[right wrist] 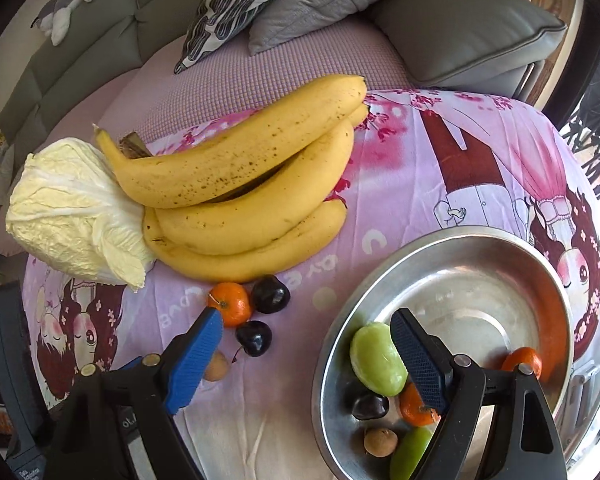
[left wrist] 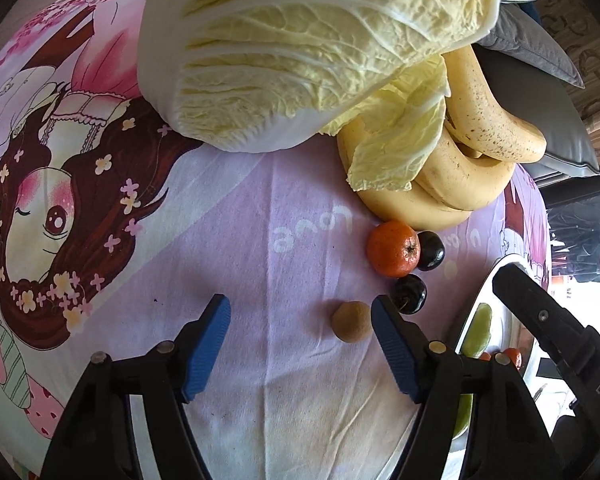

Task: Organize fruits
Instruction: 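Grasp the brown kiwi with the left tool while the right tool grasps a dark cherry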

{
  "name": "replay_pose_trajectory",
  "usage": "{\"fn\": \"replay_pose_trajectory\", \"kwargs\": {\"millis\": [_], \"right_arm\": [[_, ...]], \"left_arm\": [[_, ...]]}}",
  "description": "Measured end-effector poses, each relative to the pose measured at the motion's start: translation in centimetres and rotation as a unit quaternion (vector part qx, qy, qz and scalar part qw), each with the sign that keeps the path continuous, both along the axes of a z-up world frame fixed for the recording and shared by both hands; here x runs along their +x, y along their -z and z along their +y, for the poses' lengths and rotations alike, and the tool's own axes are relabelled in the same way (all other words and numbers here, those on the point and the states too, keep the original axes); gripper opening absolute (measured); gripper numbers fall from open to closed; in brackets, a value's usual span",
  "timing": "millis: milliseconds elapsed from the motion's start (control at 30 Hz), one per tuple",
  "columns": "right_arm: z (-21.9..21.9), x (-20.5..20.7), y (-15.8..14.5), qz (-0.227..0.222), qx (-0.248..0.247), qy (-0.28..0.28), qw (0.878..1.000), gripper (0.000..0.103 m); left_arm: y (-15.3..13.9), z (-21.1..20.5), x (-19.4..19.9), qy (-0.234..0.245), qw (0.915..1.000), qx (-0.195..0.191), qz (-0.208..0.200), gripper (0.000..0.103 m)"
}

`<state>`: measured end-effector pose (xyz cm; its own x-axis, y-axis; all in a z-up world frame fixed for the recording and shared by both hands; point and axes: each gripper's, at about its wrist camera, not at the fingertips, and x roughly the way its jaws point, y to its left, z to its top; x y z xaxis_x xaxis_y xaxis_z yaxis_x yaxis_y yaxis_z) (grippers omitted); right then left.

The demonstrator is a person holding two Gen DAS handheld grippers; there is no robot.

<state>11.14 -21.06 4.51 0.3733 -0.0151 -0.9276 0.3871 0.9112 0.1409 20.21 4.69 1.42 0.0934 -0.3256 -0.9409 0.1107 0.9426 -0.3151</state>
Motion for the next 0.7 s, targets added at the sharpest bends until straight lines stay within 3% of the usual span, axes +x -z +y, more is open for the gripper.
{"fn": "replay_pose_trajectory", "kwargs": {"millis": [67,167,233,300,700], "right_arm": [[0.2,0.3,0.1,0.002,0.001,-0.006,1.0,0.084],[0.7,1.0,1.1,0.014,0.005,-0.018,1.0,0.067],[0.9,1.3,2.0,0.026,0.013,-0.022,0.999,0.054],[1.1,1.5,2.9,0.036,0.025,-0.029,0.999,0.048],[1.3,1.2,5.8,0.055,0.082,-0.039,0.994,0.04]], "left_arm": [[0.5,-0.9,-0.2,0.012,0.9999,0.0,-0.001,0.071],[0.5,-1.7,-0.2,0.032,0.9995,0.0,-0.006,0.059],[0.7,-2.1,-0.3,0.04,0.9992,0.001,-0.007,0.059],[0.9,-2.5,-0.3,0.046,0.9989,0.005,-0.008,0.057],[1.8,-5.1,-2.4,0.073,0.9967,-0.031,0.013,0.026]]}}
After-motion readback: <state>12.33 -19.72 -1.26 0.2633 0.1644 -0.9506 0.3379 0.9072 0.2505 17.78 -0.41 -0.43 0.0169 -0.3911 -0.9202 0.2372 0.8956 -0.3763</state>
